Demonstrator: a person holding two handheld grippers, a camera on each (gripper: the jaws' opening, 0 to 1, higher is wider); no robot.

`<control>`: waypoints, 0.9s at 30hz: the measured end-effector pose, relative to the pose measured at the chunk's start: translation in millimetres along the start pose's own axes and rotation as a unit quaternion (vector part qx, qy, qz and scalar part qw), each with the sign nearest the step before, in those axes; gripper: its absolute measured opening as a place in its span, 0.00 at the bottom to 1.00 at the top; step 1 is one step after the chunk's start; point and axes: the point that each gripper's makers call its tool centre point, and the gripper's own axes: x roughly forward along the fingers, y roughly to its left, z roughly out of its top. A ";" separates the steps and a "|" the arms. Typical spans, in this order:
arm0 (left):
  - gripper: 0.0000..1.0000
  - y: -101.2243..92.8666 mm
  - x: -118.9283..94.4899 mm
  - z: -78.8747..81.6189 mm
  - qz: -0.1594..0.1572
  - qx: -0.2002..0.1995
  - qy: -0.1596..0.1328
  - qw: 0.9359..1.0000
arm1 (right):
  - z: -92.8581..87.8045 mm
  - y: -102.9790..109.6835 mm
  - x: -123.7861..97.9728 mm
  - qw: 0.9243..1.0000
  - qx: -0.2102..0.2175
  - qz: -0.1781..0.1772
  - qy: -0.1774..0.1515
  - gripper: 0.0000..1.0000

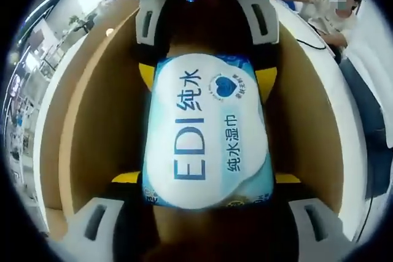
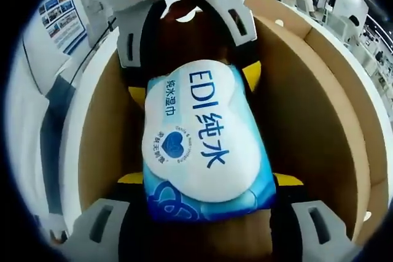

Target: Operate the shoe box by opening the lid, removing the specified soft item, and placing it in the target area until the item is outside and the box remains undamaged.

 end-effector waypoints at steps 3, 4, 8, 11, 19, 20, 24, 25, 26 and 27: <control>0.84 -0.3 1.8 -1.4 -0.012 -0.013 0.000 1.000 | 0.6 0.8 -1.2 1.000 0.003 -0.001 -0.008 0.80; 0.84 0.1 1.9 -1.3 -0.013 -0.011 -0.002 1.000 | 0.6 0.9 -0.8 1.000 0.004 -0.004 -0.010 0.80; 0.84 -1.5 1.9 -0.3 -0.014 -0.012 -0.006 1.000 | 0.2 0.8 1.3 1.000 -0.003 -0.007 0.008 0.80; 0.84 -2.1 2.1 1.1 -0.013 -0.012 0.003 1.000 | -0.7 1.0 2.5 1.000 -0.007 -0.013 0.013 0.80; 0.82 -2.2 0.9 0.1 -0.011 -0.009 0.002 1.000 | -1.2 -0.2 1.5 1.000 -0.007 -0.019 0.014 0.77; 0.81 -3.0 0.1 0.5 -0.011 -0.008 0.001 1.000 | -1.1 -0.1 1.7 1.000 -0.008 -0.021 0.016 0.77; 0.77 -5.9 -0.8 0.2 -0.008 -0.010 0.002 1.000 | 0.1 2.2 0.0 0.999 -0.018 -0.021 0.017 0.74; 0.76 -6.2 -1.0 0.1 -0.007 -0.010 0.001 1.000 | 0.6 3.2 -0.1 0.999 -0.020 -0.019 0.018 0.74; 0.76 -6.4 -1.3 0.0 -0.006 -0.012 -0.001 1.000 | 0.9 2.6 0.2 0.999 -0.023 -0.019 0.020 0.73; 0.75 -6.6 -1.7 -0.4 -0.005 -0.013 -0.001 1.000 | 1.3 2.7 0.1 0.999 -0.024 -0.019 0.020 0.73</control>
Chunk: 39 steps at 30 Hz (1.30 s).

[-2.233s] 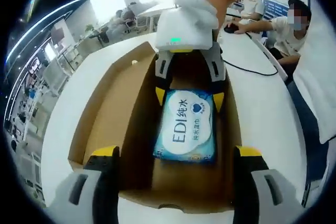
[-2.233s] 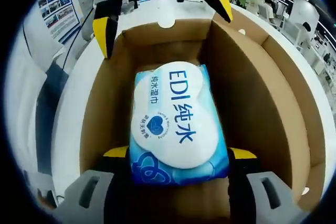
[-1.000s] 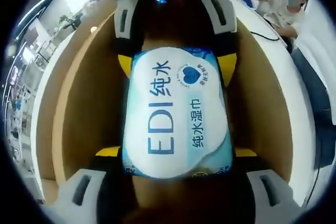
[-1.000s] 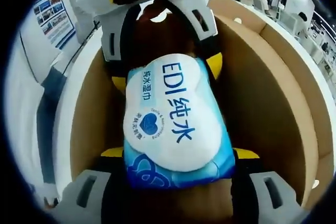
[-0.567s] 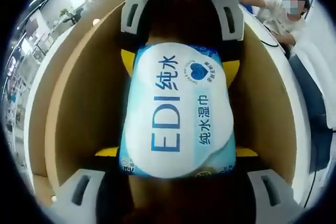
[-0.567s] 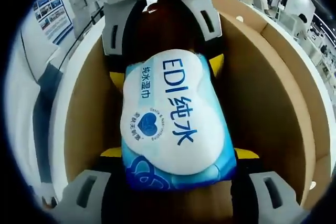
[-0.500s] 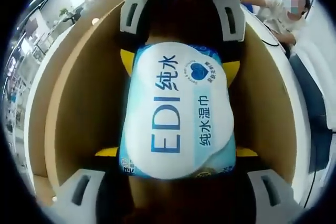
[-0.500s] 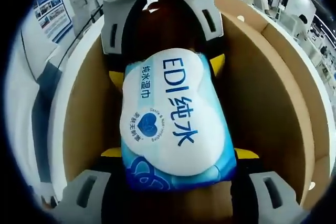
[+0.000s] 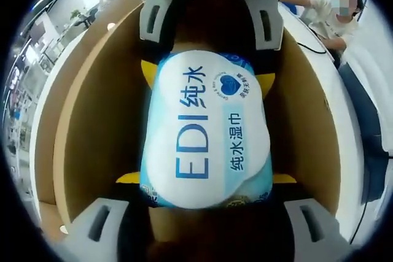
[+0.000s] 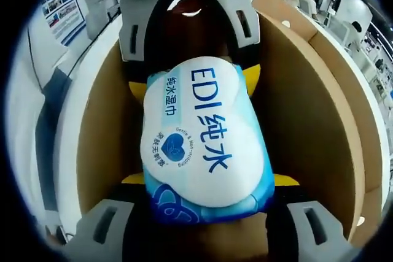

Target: Operate the shoe box by opening the lid, removing the specified soft item, and placing it in the target area until the item is outside and the box remains undamaged.

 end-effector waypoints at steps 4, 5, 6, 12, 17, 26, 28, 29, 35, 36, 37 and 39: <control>0.74 -0.4 -0.8 -0.3 0.007 -0.003 0.005 1.000 | 0.5 -0.3 -0.2 1.000 -0.008 -0.002 0.002 0.71; 0.73 -0.7 -1.2 -0.2 0.008 -0.003 0.005 1.000 | 0.6 -0.2 -1.2 1.000 -0.009 -0.004 0.002 0.70; 0.73 -1.1 -1.9 0.1 0.010 -0.001 0.006 1.000 | 0.9 0.3 -2.1 1.000 -0.010 -0.005 0.005 0.70; 0.72 -1.5 -4.7 1.7 0.022 -0.001 0.010 1.000 | 2.4 0.7 -7.9 1.000 -0.023 -0.012 0.013 0.68; 0.72 1.2 -12.5 6.3 0.035 0.001 0.006 0.999 | 5.3 -3.3 -16.9 0.999 -0.031 -0.022 0.013 0.68; 0.71 9.2 -43.7 15.4 0.065 0.009 0.004 0.998 | 24.5 -11.9 -44.6 0.998 -0.049 -0.048 0.007 0.67; 0.71 9.0 -51.7 18.8 0.073 0.009 0.000 0.997 | 28.4 -12.1 -53.2 0.997 -0.056 -0.054 0.007 0.67; 0.71 8.5 -55.0 20.3 0.076 0.008 -0.001 0.997 | 29.1 -11.7 -54.8 0.997 -0.057 -0.054 0.007 0.67; 0.71 6.9 -79.4 31.3 0.102 0.015 -0.011 0.995 | 40.4 -9.7 -80.6 0.994 -0.071 -0.077 0.006 0.67; 0.71 5.9 -84.1 33.1 0.105 0.015 -0.013 0.994 | 42.3 -9.1 -84.6 0.994 -0.073 -0.080 0.007 0.67; 0.71 5.5 -86.8 34.3 0.107 0.016 -0.015 0.994 | 43.8 -9.1 -87.0 0.994 -0.075 -0.082 0.008 0.67; 0.71 5.2 -92.3 36.0 0.111 0.017 -0.018 0.994 | 47.2 -7.1 -93.1 0.993 -0.076 -0.086 0.010 0.67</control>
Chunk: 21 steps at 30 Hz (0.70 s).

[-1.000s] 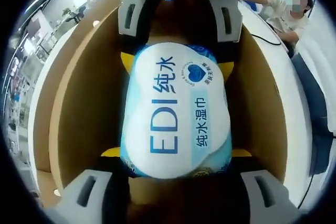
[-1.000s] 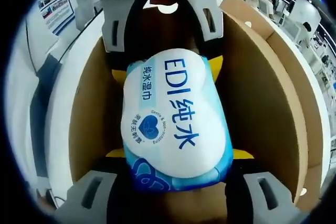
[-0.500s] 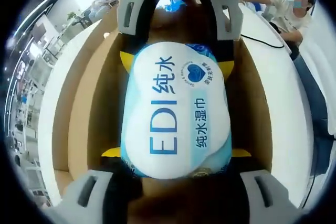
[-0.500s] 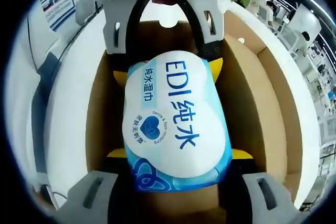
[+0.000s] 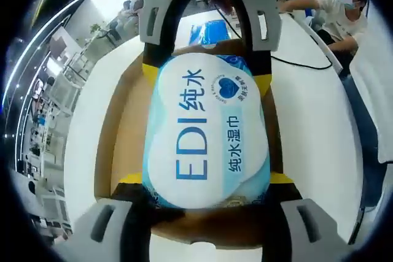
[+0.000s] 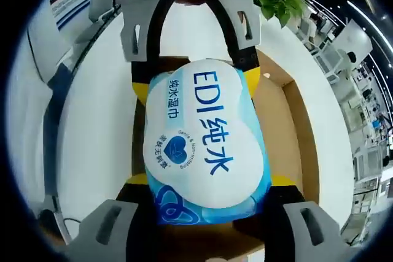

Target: Operate the shoe box by opening the lid, removing the specified soft item, and placing it in the target area until the item is outside and the box remains undamaged.

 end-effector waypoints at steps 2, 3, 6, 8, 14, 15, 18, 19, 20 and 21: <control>0.71 -0.1 -6.7 2.5 0.003 0.002 -0.001 1.000 | 2.0 -0.2 -4.9 1.000 -0.001 -0.004 0.001 0.67; 0.71 0.0 -9.1 3.6 0.004 0.003 -0.002 1.000 | 3.0 -0.2 -7.4 1.000 -0.002 -0.006 0.002 0.67; 0.70 1.3 -20.8 9.3 0.013 0.011 -0.008 1.000 | 7.6 -0.7 -19.3 1.000 -0.002 -0.016 0.003 0.67; 0.70 1.5 -26.3 12.2 0.017 0.016 -0.010 1.000 | 9.5 -0.9 -25.0 1.000 -0.002 -0.022 0.005 0.67; 0.70 -5.3 -50.3 19.9 0.020 0.025 -0.020 0.999 | 21.8 8.0 -48.8 0.999 -0.001 -0.032 0.011 0.67; 0.70 -7.1 -55.4 20.8 0.021 0.028 -0.022 0.999 | 24.7 10.6 -53.2 0.999 0.000 -0.034 0.012 0.67; 0.70 -13.3 -67.3 23.2 0.023 0.036 -0.027 0.999 | 30.1 17.4 -62.5 0.999 0.007 -0.038 0.017 0.67; 0.70 -15.2 -70.2 23.4 0.024 0.039 -0.028 0.999 | 32.2 20.9 -66.6 0.999 0.008 -0.043 0.020 0.67; 0.70 -16.7 -72.6 24.0 0.026 0.042 -0.032 0.998 | 32.9 22.0 -67.8 0.999 0.009 -0.044 0.021 0.66; 0.70 -20.0 -76.2 24.5 0.025 0.044 -0.034 0.998 | 35.2 27.5 -72.2 0.999 0.012 -0.046 0.022 0.66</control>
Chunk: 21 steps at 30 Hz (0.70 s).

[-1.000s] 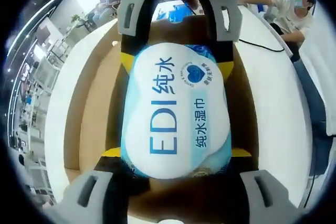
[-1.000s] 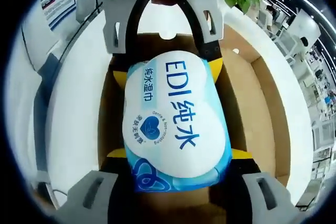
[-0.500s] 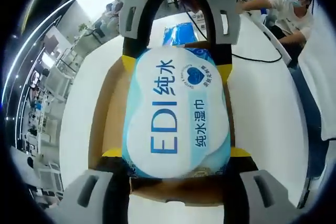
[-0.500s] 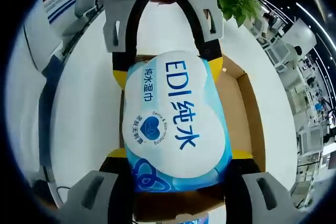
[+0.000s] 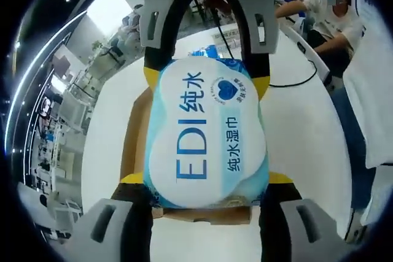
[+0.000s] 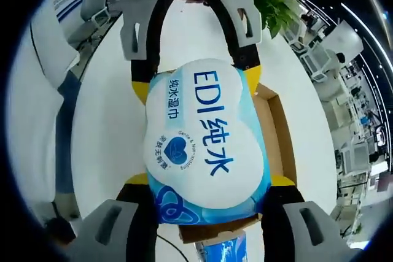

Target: Operate the shoe box by opening the lid, removing the specified soft item, and placing it in the target area until the item is outside and the box remains undamaged.

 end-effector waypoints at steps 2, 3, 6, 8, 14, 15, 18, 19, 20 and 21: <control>0.70 -6.3 -6.6 3.0 0.001 0.009 -0.003 1.000 | 1.1 6.0 -4.5 1.000 0.004 -0.004 0.002 0.66; 0.70 -8.8 -9.1 3.9 0.000 0.011 -0.005 1.000 | 1.3 8.7 -6.2 1.000 0.007 -0.005 0.003 0.66; 0.70 -21.9 -20.0 5.7 -0.001 0.017 -0.006 1.000 | 6.2 22.9 -15.2 1.000 0.013 -0.007 0.001 0.66; 0.70 -29.9 -26.0 6.5 -0.001 0.018 -0.006 1.000 | 8.2 28.7 -18.5 1.000 0.013 -0.006 -0.001 0.66; 0.69 -49.9 -33.7 8.5 0.001 0.016 -0.001 1.000 | 9.8 51.5 -25.2 1.000 0.011 0.001 -0.013 0.66; 0.69 -55.1 -34.3 9.0 0.002 0.013 0.004 1.000 | 9.1 56.5 -25.5 1.000 0.010 0.003 -0.015 0.66; 0.69 -69.0 -34.0 10.9 -0.003 0.009 0.012 1.000 | 4.8 70.6 -26.8 1.000 0.011 0.013 -0.019 0.66; 0.69 -75.4 -32.6 11.8 -0.005 0.008 0.013 1.000 | 3.1 74.6 -26.6 1.000 0.011 0.016 -0.020 0.66; 0.69 -79.5 -31.3 12.2 -0.009 0.005 0.015 1.000 | 1.4 78.9 -25.9 0.999 0.012 0.021 -0.021 0.66; 0.69 -84.8 -29.4 12.3 -0.011 0.003 0.018 1.000 | -0.9 83.5 -24.8 0.999 0.012 0.024 -0.022 0.66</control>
